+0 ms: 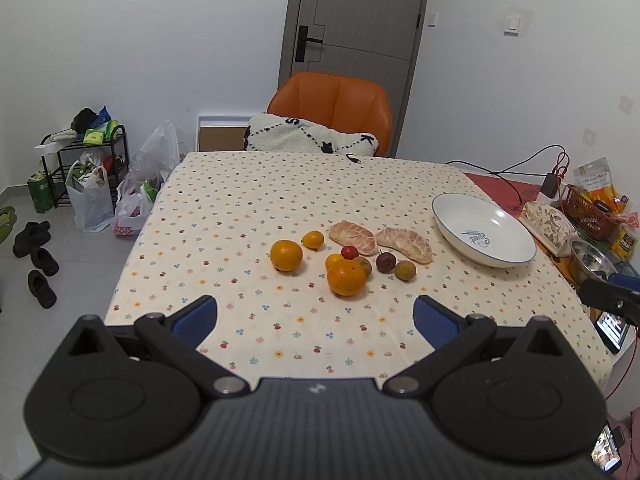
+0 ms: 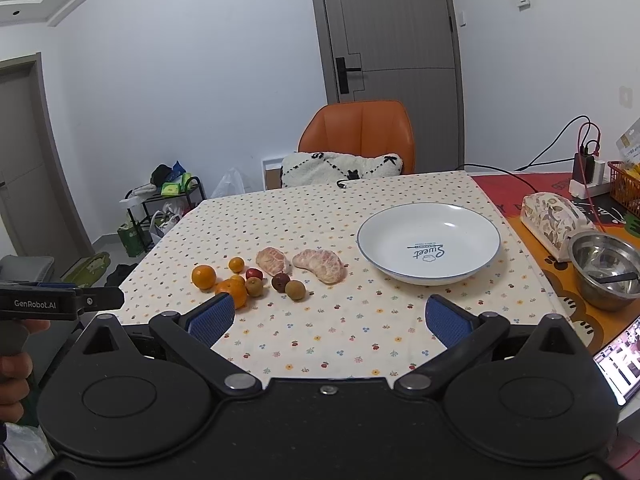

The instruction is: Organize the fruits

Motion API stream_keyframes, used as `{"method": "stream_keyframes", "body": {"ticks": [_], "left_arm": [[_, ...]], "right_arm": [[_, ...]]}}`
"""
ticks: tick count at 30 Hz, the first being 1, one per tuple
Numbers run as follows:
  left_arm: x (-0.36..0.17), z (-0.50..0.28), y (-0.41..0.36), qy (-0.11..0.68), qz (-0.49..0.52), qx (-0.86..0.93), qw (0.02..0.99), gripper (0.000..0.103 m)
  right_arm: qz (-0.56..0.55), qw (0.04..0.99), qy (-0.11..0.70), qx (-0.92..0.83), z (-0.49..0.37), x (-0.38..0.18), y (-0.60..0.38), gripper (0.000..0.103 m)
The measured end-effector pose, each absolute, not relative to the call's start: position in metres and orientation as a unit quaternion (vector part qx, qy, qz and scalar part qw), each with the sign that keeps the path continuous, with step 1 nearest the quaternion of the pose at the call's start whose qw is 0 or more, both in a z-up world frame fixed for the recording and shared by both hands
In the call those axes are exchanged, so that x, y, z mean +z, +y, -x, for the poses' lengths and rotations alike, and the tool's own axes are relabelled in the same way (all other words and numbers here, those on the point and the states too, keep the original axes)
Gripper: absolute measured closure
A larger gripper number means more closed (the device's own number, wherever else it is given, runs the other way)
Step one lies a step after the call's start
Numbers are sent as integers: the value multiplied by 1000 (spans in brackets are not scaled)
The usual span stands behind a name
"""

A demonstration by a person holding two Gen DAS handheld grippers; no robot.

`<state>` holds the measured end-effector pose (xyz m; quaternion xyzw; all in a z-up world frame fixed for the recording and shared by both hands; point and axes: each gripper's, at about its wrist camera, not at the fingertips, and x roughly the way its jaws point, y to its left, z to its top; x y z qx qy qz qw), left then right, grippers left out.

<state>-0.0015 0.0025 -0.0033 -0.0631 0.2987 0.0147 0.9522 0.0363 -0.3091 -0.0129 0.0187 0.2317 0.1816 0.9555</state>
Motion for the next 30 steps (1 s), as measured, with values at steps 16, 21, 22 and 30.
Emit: {"method": "stream_keyframes", "body": {"ticks": [16, 21, 22, 30], "left_arm": [[-3, 2, 4, 298, 64, 18, 952, 0], [-4, 2, 6, 299, 64, 17, 952, 0], [-4, 2, 6, 298, 64, 17, 952, 0], [-9, -1, 5, 297, 57, 13, 953, 0]], "right_arm": [[-12, 956, 229, 186, -34, -13, -306, 0], [-13, 957, 226, 183, -33, -13, -306, 0], [-13, 956, 227, 184, -34, -13, -306, 0], [1, 954, 228, 194, -35, -18, -299, 0]]}}
